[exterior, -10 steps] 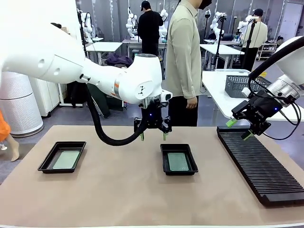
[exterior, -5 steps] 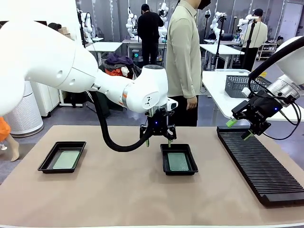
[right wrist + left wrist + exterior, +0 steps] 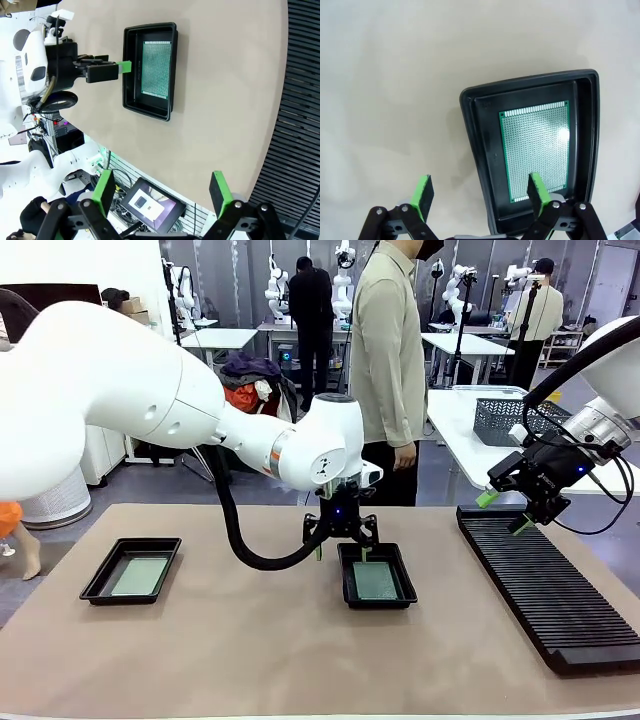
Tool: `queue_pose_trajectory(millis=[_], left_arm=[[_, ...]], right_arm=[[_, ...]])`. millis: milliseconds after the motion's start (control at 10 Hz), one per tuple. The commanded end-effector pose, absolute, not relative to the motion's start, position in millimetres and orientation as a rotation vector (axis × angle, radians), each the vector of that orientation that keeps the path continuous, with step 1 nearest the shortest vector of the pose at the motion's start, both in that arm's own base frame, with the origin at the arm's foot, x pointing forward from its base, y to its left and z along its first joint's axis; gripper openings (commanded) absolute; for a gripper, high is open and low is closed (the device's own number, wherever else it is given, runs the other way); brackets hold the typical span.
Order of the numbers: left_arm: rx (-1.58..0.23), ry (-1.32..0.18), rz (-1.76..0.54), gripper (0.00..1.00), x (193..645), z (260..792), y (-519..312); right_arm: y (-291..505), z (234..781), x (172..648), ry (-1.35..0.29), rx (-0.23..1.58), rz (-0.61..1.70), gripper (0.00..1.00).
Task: Inspect and transfer BCBs to ESD trays.
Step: Pick up the ESD tray and place it on the left side of the table.
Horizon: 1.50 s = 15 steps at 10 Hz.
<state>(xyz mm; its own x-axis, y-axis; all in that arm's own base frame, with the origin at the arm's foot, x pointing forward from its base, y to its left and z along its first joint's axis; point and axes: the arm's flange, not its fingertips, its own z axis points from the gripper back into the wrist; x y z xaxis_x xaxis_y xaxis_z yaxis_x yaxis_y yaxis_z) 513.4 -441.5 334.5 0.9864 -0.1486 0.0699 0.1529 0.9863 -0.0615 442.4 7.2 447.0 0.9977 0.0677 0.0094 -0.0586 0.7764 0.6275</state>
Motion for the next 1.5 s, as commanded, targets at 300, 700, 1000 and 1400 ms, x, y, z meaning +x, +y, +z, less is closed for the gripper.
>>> queue_pose_trajectory(millis=[300,700,1000,1400], left_arm=[[-0.048,-0.071,-0.064,1.0,521.5,319.1,-438.5],[-0.055,-0.047,-0.018,0.95,521.0,315.3,-437.3],[-0.054,-0.034,-0.003,0.85,521.1,311.6,-440.0],[-0.064,-0.021,0.012,0.73,521.6,307.0,-438.0]], right_arm=[[7.4,447.7,442.1,0.015,0.673,0.053,1.0],[7.4,447.7,442.1,0.015,0.673,0.053,1.0],[7.4,447.7,442.1,0.015,0.673,0.053,1.0],[7.4,447.7,442.1,0.015,0.673,0.053,1.0]])
